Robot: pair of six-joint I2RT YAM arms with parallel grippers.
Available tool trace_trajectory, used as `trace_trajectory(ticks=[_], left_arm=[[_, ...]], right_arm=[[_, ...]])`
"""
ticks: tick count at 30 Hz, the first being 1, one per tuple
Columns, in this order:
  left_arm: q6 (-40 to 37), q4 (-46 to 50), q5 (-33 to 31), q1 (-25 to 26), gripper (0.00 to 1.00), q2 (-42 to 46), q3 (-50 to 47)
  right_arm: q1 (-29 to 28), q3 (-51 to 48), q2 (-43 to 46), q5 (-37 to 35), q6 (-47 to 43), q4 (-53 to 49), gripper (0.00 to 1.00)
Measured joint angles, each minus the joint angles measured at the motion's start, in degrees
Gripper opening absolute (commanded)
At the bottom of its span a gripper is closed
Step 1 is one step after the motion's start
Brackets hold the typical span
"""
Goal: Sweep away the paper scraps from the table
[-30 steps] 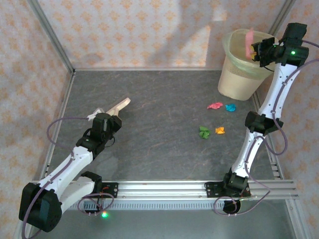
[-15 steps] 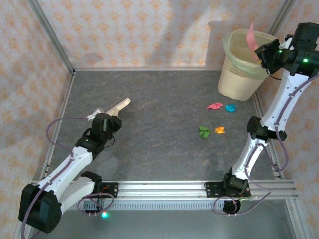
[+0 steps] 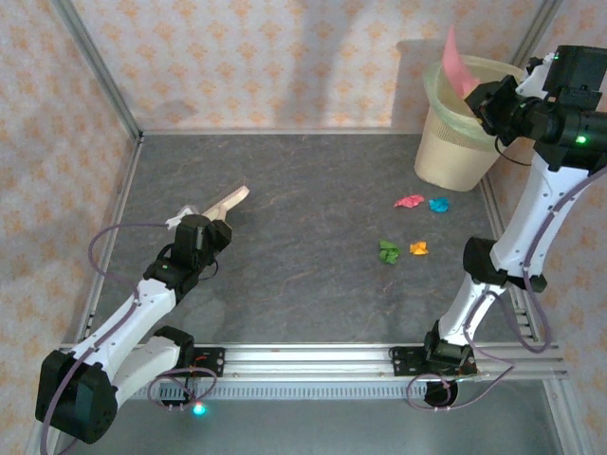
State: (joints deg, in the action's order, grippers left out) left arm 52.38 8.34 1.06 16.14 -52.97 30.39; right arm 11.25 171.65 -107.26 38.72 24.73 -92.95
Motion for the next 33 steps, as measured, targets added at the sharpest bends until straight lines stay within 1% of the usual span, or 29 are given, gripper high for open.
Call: trace_trajectory(ticks=[4, 8, 12, 15, 18, 22, 24, 27, 29, 33], left_arm=[[0.00, 0.00, 0.37, 0.00, 0.00, -0.07, 0.00], [0.00, 0.00, 0.63, 0.00, 0.00, -0.07, 0.09], [0.00, -0.02, 1.07, 0.00, 0.00, -0.07, 0.44], [0.00, -0.04, 1.44, 0.00, 0.00, -0.37, 0.44], [0.02, -0.02, 1.49, 0.00, 0.00, -1.05, 0.44], [0.02, -0.02, 1.49, 0.00, 0.00, -1.18, 0.44], [0.00, -0.02, 1.49, 0.00, 0.00, -1.22, 0.44], [0.02, -0.15, 1.49, 0.00, 0.00, -2.01, 0.44], [0.00, -0.33, 1.73, 0.00, 0.00, -2.93, 0.44], [-0.59, -0.90, 3.43, 0.07, 0.00, -5.05, 0.55]], right_arm=[[-1.51, -6.97, 5.53, -1.55, -1.38, 0.00, 0.00], [-6.43, -14.10, 10.14, -3.28, -2.56, 0.00, 0.00], [-9.01, -23.10, 15.32, -6.05, -3.26, 0.02, 0.00], [-11.45, -33.51, 21.27, -7.30, -3.43, 0.00, 0.00], [-12.50, -43.98, 28.26, -8.02, -3.34, 0.00, 0.00], [-12.72, -61.66, 42.36, -8.41, -1.77, 0.07, 0.00], [-12.81, -71.12, 50.80, -7.89, -0.61, 0.00, 0.00], [-12.83, -81.50, 61.24, -7.43, 0.59, 0.02, 0.00], [-12.83, -86.36, 65.20, -7.04, 1.31, 0.28, 0.00], [-12.83, -99.34, 71.25, -5.05, 4.13, 3.80, 0.00]])
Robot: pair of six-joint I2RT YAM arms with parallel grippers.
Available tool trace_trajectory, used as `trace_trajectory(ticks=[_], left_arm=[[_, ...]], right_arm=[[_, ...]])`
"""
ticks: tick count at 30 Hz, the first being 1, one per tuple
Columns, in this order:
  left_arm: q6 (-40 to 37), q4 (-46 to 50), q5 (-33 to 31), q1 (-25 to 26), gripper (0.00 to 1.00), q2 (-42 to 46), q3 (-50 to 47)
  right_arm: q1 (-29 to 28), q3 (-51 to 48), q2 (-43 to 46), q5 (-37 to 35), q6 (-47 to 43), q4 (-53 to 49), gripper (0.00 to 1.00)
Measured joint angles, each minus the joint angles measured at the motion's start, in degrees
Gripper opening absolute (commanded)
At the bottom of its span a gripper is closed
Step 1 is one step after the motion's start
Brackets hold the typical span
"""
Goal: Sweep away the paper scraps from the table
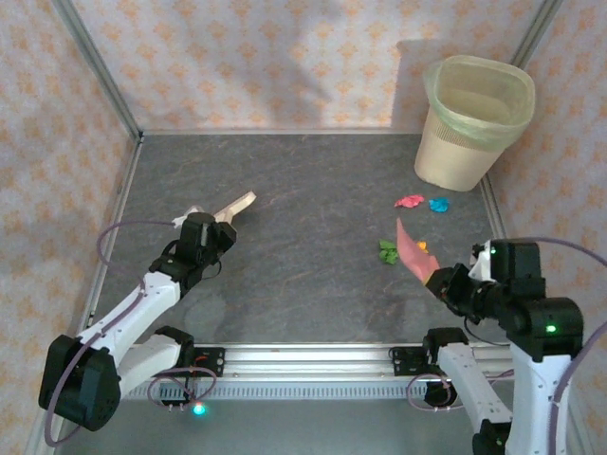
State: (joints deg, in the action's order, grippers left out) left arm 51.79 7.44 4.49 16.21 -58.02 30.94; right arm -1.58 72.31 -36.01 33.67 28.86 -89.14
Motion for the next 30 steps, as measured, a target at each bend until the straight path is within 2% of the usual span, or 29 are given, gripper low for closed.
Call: trace_trajectory(ticks=[4, 9, 17, 21, 24, 30], left_arm=[[-1.90, -1.36, 2.10, 1.70, 0.00, -1.66, 1.18], [-5.79, -3.96, 5.42, 7.91, 0.00, -6.01, 6.16], [-13.20, -5.11, 7.54, 20.74, 0.00, -15.82, 18.82], [-17.62, -4.07, 8.98, 25.86, 0.00, -25.38, 31.17], [-19.43, -4.11, 11.61, 27.67, 0.00, -33.59, 40.04], [-25.27, 1.62, 14.84, 29.99, 0.00, -51.60, 58.47]], right_arm=[[0.00, -7.19, 3.91, 0.61, 1.51, 3.72, 0.00], [0.00, -8.79, 7.56, -0.76, 2.84, 12.20, 0.00], [0.00, -4.92, 0.26, -9.44, 2.16, 22.77, 0.00], [0.00, 1.11, -3.34, -16.20, 0.72, 26.21, 0.00], [0.00, 4.09, -5.27, -20.83, -0.70, 28.17, 0.00], [0.00, 2.60, -6.86, -26.99, -2.62, 29.14, 0.00]])
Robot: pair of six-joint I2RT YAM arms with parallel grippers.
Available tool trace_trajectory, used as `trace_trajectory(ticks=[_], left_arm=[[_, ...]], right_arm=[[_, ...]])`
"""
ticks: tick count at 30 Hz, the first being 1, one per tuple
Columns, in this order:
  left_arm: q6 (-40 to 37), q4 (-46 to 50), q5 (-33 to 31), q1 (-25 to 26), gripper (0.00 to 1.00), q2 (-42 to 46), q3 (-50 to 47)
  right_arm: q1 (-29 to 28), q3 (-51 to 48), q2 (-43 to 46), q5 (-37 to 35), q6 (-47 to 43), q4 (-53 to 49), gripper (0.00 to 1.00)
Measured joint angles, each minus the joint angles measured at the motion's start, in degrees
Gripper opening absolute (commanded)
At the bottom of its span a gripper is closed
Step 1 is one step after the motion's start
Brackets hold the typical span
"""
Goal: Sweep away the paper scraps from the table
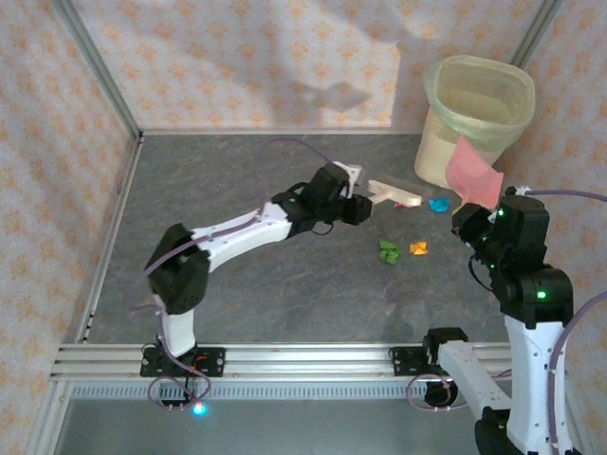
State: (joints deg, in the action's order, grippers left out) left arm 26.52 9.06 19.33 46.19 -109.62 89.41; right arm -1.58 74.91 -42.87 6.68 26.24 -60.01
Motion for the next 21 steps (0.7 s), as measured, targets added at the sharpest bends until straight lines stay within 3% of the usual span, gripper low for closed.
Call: trace_trajectory(ticks=[12, 21], left_arm=[[-13.25, 16.02, -1.09, 7.50, 0.00, -21.77, 31.36], [-18.40, 21.42, -2.27, 9.77, 0.00, -32.92, 49.16]], right_arm=[[0.00, -5.75, 6.91, -14.29, -1.49, -1.25, 0.00], [0.00, -6.45, 8.13, -17.42, -1.88, -1.64, 0.00]])
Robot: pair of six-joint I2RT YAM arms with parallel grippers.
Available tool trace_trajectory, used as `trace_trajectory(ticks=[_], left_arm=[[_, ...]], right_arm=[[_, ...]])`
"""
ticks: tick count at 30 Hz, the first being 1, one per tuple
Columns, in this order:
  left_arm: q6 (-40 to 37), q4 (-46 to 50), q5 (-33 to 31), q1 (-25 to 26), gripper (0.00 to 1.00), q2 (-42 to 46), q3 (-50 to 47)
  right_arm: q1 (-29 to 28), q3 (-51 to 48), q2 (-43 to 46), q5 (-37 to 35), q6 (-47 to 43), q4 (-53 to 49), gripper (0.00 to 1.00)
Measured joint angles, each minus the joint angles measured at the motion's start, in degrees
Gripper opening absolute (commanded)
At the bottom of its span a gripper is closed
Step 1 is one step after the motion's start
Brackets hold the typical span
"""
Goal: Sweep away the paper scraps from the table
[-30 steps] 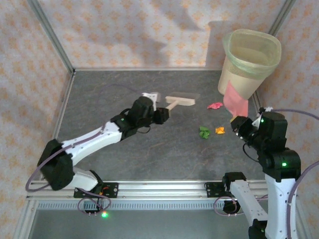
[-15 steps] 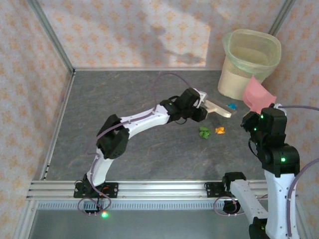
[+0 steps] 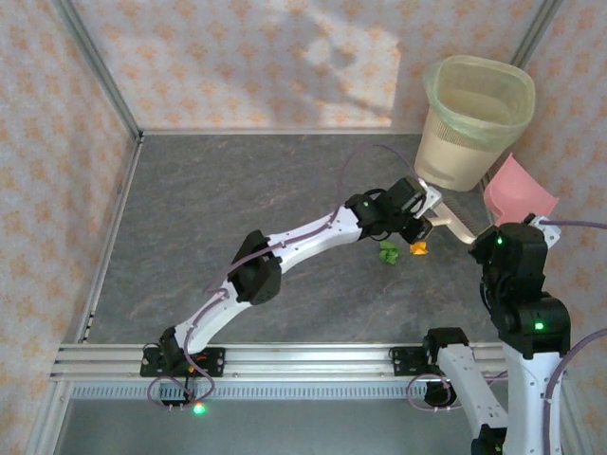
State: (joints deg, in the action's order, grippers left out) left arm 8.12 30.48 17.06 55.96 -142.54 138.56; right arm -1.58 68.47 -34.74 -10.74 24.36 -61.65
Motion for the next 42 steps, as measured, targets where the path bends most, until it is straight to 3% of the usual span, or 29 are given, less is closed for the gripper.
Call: trace_trajectory(ticks=[4, 13, 21, 32, 42], left_arm=[[-0.76, 2.60, -0.09, -0.24, 0.00, -5.66, 7.54], [-1.25, 7.37, 0.55, -0.20, 0.00, -7.45, 7.41], [-2.19, 2.60, -1.51, -0.20, 0.00, 2.97, -11.74], [-1.03, -2.62, -8.98, -1.42, 0.00, 18.12, -32.61], [1.01, -4.79, -7.61, -3.80, 0.00, 20.11, -33.77]], right_arm=[[0.00, -1.57, 0.00, 0.04, 0.00, 0.02, 0.00], [0.02, -4.00, -0.02, 0.42, 0.00, 0.26, 0.00], [0.00, -5.38, -0.02, 1.99, 0.00, 0.87, 0.00], [0.00, -8.15, -0.07, 5.84, -0.02, 0.90, 0.00], [0.00, -8.26, -0.07, 6.25, -0.02, 1.25, 0.00]])
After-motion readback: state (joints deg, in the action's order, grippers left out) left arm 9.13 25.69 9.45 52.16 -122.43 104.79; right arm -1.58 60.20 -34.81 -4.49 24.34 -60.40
